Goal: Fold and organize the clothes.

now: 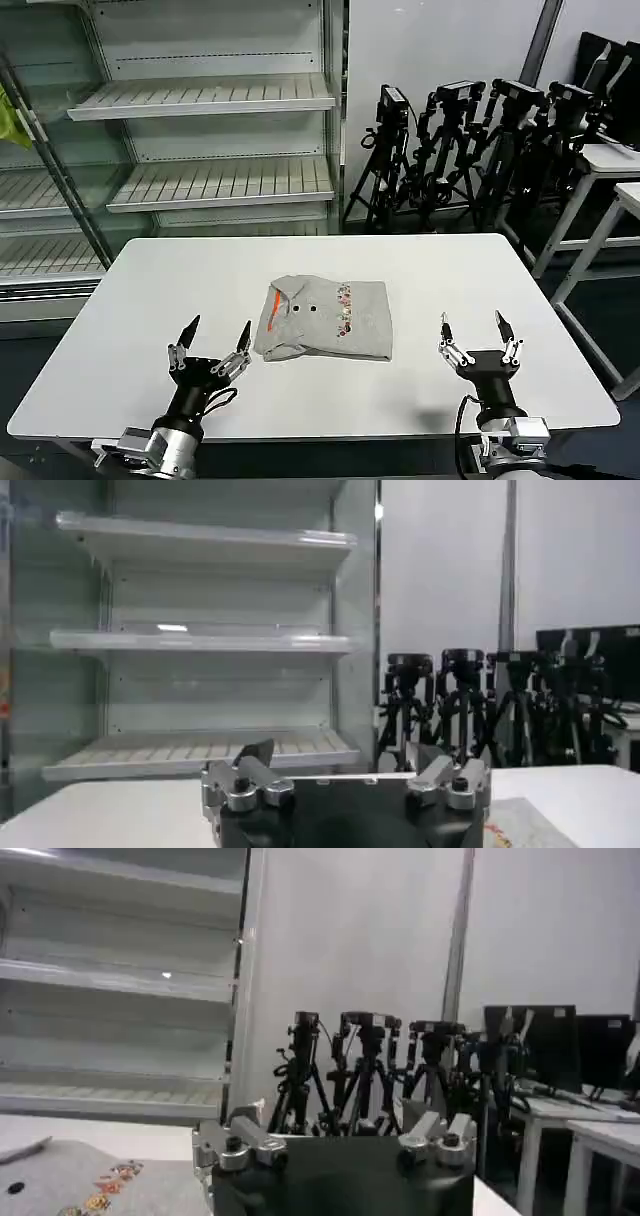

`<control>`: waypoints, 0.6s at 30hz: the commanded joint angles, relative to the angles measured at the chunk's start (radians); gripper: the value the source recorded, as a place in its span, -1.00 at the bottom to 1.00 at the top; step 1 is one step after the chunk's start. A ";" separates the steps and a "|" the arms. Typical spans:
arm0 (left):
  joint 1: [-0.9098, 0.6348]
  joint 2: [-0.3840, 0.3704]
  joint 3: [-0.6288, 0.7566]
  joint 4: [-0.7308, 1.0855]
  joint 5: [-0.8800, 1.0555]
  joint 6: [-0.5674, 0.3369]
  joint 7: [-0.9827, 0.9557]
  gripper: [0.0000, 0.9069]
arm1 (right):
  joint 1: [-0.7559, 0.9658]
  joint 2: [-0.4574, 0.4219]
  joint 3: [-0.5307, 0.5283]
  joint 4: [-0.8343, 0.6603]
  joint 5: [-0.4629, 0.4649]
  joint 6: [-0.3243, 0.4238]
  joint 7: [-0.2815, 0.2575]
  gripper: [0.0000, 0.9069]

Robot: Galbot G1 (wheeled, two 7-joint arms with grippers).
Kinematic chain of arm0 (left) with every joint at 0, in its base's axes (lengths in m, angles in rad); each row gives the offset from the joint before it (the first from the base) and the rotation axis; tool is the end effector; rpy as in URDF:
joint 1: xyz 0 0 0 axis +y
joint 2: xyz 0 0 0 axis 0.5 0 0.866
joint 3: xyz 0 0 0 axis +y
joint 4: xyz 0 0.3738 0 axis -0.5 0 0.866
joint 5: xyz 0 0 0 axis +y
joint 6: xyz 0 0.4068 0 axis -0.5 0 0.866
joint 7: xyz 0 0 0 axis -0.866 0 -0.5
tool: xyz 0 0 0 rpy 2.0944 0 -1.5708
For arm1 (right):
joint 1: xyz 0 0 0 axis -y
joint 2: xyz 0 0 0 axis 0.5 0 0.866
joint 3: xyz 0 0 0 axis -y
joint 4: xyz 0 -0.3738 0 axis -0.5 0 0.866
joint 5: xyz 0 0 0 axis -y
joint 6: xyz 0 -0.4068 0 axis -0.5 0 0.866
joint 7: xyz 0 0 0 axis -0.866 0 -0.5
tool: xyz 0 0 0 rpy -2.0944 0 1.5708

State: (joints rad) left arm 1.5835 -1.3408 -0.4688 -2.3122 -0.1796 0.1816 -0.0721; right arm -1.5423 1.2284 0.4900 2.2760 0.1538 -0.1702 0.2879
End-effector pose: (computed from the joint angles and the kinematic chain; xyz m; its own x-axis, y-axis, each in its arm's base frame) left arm 0.2063 0.0066 -0.2392 -0.9919 0.1269 0.0002 0.1268 0.9919 -0.0081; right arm 0.2215 -0.0272 -0.2414 -0.9975 0.0603 -0.0374 0.0646 0.9900 -0.1257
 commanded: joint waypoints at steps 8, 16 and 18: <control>0.059 -0.013 -0.025 -0.031 0.040 -0.015 0.010 1.00 | -0.003 0.005 -0.013 0.005 -0.036 0.002 0.005 1.00; 0.067 -0.016 -0.023 -0.039 0.043 -0.015 0.012 1.00 | -0.027 -0.005 -0.002 0.042 -0.039 -0.026 -0.011 1.00; 0.068 -0.015 -0.023 -0.042 0.043 -0.015 0.013 1.00 | -0.029 -0.006 -0.002 0.044 -0.037 -0.026 -0.009 1.00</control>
State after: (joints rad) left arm 1.6405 -1.3540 -0.4865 -2.3461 -0.1436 0.1696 -0.0614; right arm -1.5606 1.2246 0.4852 2.2992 0.1255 -0.1823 0.2826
